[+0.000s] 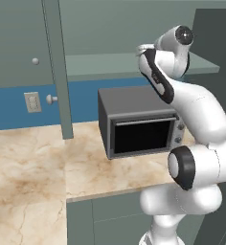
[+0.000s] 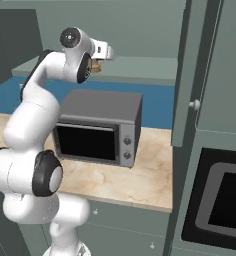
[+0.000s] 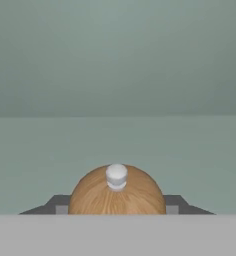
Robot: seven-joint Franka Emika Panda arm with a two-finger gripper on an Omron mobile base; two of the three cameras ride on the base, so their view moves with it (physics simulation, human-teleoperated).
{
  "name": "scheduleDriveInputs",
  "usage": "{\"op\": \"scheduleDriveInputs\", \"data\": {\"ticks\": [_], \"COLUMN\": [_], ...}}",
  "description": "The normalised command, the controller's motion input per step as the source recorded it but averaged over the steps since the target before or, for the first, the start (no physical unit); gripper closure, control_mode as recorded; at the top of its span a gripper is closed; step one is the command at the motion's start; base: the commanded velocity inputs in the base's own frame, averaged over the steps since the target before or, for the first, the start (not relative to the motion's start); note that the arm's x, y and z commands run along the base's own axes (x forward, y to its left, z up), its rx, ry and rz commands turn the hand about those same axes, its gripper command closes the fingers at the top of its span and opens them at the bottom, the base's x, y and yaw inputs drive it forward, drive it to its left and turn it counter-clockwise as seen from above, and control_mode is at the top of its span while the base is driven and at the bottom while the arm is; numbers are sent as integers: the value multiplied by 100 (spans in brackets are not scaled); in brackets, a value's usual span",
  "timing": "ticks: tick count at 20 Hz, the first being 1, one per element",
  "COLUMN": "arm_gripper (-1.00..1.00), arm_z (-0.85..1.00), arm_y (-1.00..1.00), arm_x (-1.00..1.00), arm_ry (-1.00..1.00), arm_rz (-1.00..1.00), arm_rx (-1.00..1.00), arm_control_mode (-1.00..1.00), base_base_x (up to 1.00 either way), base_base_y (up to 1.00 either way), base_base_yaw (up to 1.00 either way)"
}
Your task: Retrieve the shaker from the cabinet and place it next the steak on a plate on the dining table.
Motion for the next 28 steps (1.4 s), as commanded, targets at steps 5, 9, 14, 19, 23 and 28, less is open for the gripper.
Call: {"op": "scheduleDriveInputs", "data": {"ticks": [5, 9, 14, 19, 23, 28], "arm_gripper": [100, 100, 100, 100, 100, 100], "arm_z": [0, 0, 0, -3, 0, 0], "arm_y": [-33, -18, -5, -2, 0, 0], "arm_x": [-100, -100, -86, -37, 0, 0], "arm_ry": [-10, -6, -2, 0, 0, 0], "arm_rz": [6, 4, 1, 0, 0, 0], "arm_rx": [0, 0, 0, 0, 0, 0], "arm_control_mode": [-100, -100, -100, -100, 100, 100], "base_base_x": [0, 0, 0, 0, 0, -48], "base_base_y": [0, 0, 0, 0, 0, -3], "base_base_yaw": [0, 0, 0, 0, 0, 0]}}
